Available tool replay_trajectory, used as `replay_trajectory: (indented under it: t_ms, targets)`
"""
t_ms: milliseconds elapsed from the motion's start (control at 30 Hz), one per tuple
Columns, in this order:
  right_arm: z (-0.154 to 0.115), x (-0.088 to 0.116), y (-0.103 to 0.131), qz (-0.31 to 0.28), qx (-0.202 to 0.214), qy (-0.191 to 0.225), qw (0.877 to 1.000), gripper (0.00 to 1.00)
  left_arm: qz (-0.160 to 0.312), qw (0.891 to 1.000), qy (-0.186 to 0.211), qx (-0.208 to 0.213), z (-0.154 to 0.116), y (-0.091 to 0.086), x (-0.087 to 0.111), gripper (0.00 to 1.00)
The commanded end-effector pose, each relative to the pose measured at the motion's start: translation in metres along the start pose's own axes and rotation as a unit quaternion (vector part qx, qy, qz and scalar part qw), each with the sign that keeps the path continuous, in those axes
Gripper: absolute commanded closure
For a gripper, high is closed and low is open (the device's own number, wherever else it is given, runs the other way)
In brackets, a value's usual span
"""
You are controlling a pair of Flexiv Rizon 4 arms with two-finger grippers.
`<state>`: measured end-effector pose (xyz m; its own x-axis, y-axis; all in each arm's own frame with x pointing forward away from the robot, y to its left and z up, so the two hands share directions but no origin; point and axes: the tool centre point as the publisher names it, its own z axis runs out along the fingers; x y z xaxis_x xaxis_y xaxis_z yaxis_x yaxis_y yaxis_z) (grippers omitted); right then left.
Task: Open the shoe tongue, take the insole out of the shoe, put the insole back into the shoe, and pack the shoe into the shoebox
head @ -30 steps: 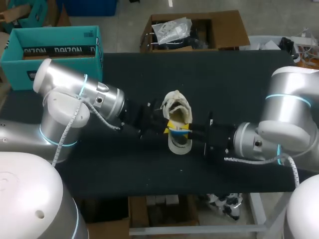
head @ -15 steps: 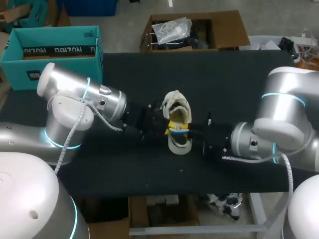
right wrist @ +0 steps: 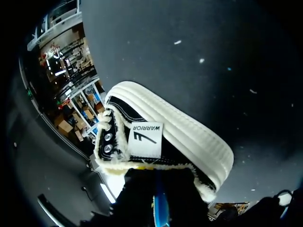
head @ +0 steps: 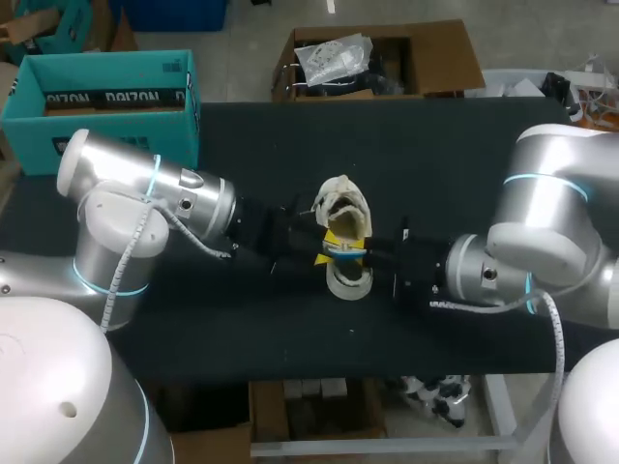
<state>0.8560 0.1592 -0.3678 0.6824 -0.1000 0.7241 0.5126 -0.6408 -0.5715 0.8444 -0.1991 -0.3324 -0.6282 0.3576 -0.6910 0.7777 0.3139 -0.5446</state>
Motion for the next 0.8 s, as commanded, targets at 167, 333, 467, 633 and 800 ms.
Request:
replay_trajectory:
  t_ms: [167, 333, 467, 633, 800]
  targets:
    - [0.004, -0.004, 0.002, 0.005, -0.006, 0.007, 1.0, 1.0, 0.005, 1.0, -0.005, 0.007, 0.003, 0.001, 0.002, 1.0]
    - [-0.001, -0.004, -0.003, 0.007, -0.006, 0.011, 1.0, 0.98, 0.007, 1.0, -0.003, 0.006, 0.003, 0.002, 0.002, 1.0]
    - [-0.008, -0.003, -0.009, 0.002, -0.014, 0.01, 1.0, 0.67, 0.008, 1.0, -0.003, 0.005, 0.003, 0.003, 0.002, 1.0]
    - [-0.019, -0.006, -0.019, -0.005, -0.021, 0.008, 1.0, 0.66, 0.009, 1.0, -0.004, 0.005, 0.002, 0.004, 0.003, 1.0]
    - [-0.025, -0.008, -0.025, -0.009, -0.022, 0.01, 1.0, 0.82, 0.009, 1.0, -0.004, 0.006, 0.003, 0.005, 0.003, 1.0]
